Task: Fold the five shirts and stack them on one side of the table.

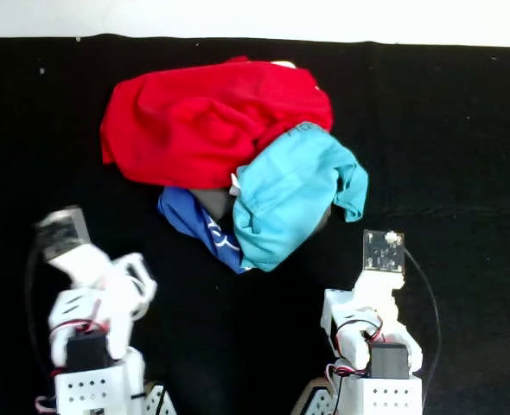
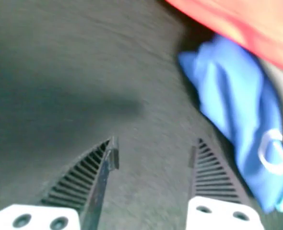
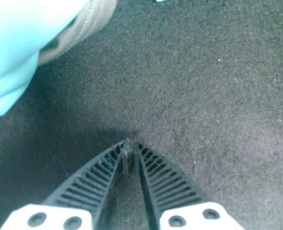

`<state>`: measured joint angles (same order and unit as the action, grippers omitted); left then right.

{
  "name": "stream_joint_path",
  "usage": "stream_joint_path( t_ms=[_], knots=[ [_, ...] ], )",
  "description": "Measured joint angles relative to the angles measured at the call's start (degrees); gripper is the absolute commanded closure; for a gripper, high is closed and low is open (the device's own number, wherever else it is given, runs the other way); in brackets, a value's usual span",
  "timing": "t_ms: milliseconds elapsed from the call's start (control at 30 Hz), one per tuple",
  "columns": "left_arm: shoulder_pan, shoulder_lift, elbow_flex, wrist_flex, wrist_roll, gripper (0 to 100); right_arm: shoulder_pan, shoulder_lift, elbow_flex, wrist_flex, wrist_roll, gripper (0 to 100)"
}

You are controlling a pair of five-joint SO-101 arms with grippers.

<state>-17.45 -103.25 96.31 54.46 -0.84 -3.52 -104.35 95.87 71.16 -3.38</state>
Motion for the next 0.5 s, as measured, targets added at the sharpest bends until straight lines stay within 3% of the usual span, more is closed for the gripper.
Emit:
stream_joint_path(
  t_ms=[233, 333, 500],
  knots=[
    [-14.2, 0.0, 0.0, -1.0, -12.4, 75, 0.0, 0.0, 0.0, 0.0, 0.0, 98.0],
    [-16.3, 0.0, 0.0, -5.7, -16.6, 77, 0.0, 0.0, 0.0, 0.0, 0.0, 98.0],
    [-17.1, 0.0, 0.0, -14.2, -17.6, 78, 0.0, 0.0, 0.0, 0.0, 0.0, 98.0]
  ],
)
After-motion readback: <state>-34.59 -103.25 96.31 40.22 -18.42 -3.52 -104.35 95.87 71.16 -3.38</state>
